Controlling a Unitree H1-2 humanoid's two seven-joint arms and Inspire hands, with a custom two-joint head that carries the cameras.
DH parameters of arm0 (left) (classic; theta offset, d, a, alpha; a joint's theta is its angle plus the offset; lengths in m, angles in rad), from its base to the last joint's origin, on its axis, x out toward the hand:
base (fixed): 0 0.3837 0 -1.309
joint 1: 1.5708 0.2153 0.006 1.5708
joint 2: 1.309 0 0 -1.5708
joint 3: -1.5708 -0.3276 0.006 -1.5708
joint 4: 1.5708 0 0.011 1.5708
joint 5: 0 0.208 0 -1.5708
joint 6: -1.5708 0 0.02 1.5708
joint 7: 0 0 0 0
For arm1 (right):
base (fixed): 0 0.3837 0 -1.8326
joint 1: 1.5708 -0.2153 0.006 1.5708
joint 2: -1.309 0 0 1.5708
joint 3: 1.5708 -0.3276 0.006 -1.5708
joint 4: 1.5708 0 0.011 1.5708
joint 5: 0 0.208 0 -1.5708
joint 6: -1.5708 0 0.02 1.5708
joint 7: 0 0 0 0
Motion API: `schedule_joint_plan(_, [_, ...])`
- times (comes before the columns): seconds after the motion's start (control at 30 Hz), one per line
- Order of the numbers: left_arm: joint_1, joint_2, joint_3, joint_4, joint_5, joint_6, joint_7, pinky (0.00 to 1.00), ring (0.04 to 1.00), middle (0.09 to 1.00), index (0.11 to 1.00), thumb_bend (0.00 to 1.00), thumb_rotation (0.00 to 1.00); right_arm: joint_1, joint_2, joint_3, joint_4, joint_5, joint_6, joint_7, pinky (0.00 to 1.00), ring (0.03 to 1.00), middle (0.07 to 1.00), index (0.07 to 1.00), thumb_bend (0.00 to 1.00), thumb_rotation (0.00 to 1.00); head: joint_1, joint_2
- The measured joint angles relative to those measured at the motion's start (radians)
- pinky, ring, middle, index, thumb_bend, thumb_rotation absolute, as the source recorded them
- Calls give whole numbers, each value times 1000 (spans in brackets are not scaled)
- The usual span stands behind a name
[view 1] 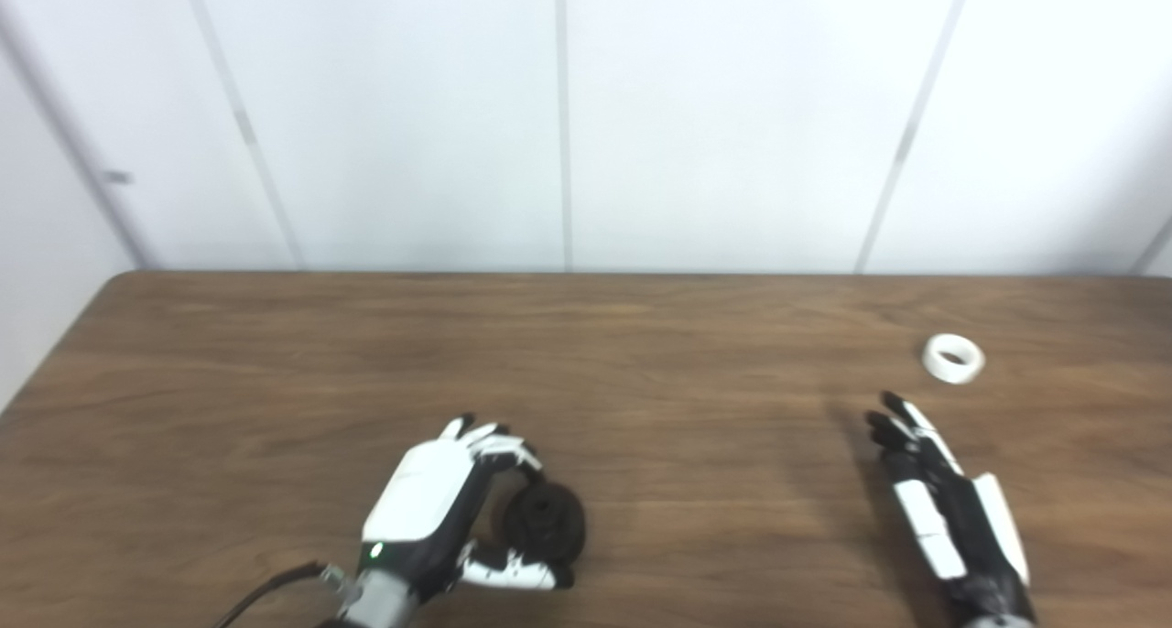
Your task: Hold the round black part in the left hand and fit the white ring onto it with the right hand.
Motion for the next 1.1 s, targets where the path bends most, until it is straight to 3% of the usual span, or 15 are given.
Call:
schedule_joint_plan(0.3, [31,-46,-45,42,42,-80,74,1000,901,791,484,522,51,15,8,15,-24,-4,18,-19,807,858,864,899,559,1000,-23,25])
schedule_joint_plan(0.73, [32,-60,-54,88,57,-106,114,1000,900,794,485,523,50,27,-1,16,-105,20,108,-6,827,885,877,881,540,994,-52,63])
schedule_joint_plan(0.83, [31,-59,-53,88,60,-106,114,1000,902,795,485,523,50,30,-6,19,-156,-26,172,1,836,877,870,860,555,820,-71,72])
schedule_joint_plan(0.9, [30,-58,-53,88,60,-107,113,1000,907,798,485,522,51,33,-12,18,-191,-48,217,12,857,876,868,835,599,578,-89,77])
schedule_joint_plan(0.97, [30,-56,-52,88,60,-108,113,1000,904,796,485,522,51,33,-24,9,-232,-61,255,19,880,880,857,805,646,428,-115,81])
schedule_joint_plan(1.03, [27,-55,-49,90,60,-111,113,1000,900,792,485,523,51,20,-44,-5,-262,-97,288,20,876,869,834,766,707,330,-129,81])
schedule_joint_plan(1.1, [21,-49,-47,93,60,-115,113,1000,899,791,485,523,51,-9,-64,-24,-279,-137,313,18,881,867,833,756,735,299,-152,87])
